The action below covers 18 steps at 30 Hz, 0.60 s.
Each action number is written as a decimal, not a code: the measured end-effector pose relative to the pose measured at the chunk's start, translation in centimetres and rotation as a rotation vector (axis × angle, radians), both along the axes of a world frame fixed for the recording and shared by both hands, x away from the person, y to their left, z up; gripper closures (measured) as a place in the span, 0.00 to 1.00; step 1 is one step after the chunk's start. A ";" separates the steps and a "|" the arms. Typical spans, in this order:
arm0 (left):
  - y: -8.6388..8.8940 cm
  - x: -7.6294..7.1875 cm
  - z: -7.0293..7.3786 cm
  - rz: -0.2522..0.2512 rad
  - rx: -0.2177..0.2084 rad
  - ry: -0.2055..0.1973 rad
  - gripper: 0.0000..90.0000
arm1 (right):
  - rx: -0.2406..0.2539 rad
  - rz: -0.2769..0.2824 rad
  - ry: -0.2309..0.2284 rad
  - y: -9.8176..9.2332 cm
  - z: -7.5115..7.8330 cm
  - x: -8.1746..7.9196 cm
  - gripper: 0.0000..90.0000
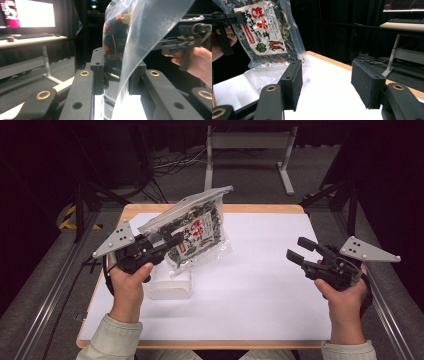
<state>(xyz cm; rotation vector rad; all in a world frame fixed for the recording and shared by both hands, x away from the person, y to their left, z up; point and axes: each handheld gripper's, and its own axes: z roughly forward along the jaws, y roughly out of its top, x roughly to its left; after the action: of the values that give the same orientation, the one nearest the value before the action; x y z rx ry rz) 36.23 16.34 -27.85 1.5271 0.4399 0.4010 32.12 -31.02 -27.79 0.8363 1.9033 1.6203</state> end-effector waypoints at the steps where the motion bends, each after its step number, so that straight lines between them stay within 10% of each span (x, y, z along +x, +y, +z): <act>1: 0.1 0.0 0.0 0.010 -0.001 0.001 0.80 | -0.002 -0.003 0.005 -0.1 0.0 0.0 0.49; 18: 1.8 0.4 -0.2 0.137 0.005 -0.010 0.80 | -0.031 0.002 0.050 0.1 -0.7 0.7 0.53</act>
<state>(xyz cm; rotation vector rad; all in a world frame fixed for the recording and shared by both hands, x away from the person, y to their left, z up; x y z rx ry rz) 36.58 18.17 -28.09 1.5037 0.5376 0.5167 32.79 -30.90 -28.54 0.8697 1.9592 1.5813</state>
